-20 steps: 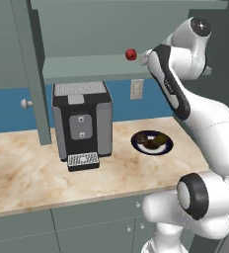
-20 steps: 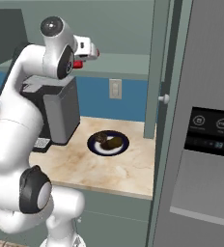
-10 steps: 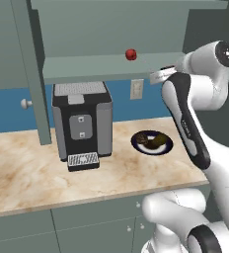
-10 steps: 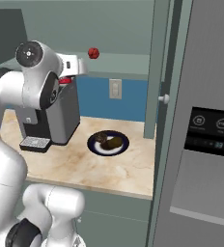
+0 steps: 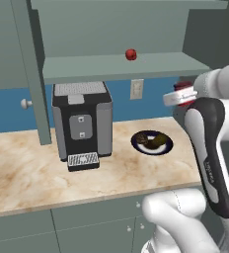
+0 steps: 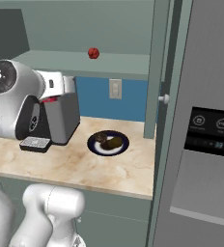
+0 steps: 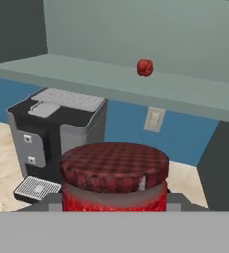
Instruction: Pick the avocado and bread from the counter and place them on the plate. Then pick the jam from the cabinet and place it next to the plate. Lastly close the cabinet door.
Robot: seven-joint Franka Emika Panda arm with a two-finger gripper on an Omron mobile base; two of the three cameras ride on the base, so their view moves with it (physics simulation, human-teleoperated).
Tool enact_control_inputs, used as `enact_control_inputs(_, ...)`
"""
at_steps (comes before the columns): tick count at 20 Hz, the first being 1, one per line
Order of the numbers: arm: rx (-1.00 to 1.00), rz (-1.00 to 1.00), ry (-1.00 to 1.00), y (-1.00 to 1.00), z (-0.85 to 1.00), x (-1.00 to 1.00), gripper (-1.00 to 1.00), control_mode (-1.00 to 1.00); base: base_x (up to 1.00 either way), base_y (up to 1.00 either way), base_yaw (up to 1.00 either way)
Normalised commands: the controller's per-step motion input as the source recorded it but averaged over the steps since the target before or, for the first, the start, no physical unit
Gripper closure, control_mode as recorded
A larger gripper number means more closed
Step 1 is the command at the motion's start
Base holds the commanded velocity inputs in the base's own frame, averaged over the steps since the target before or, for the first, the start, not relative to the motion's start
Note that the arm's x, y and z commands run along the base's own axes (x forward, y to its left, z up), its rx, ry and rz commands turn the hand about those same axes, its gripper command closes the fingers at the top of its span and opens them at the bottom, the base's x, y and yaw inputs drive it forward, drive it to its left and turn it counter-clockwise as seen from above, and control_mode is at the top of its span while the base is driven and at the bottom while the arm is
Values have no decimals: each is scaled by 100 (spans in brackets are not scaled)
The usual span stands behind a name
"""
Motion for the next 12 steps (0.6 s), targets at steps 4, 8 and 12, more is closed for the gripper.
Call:
enact_control_inputs(4, -4, 0, 3, 4, -11, -88, 100, -100, 0, 0, 0)
enact_control_inputs(8, -4, 0, 2, 0, -19, -39, 100, -100, 0, 0, 0)
enact_control_inputs(12, -5, 0, 2, 0, -22, -10, 100, -100, 0, 0, 0)
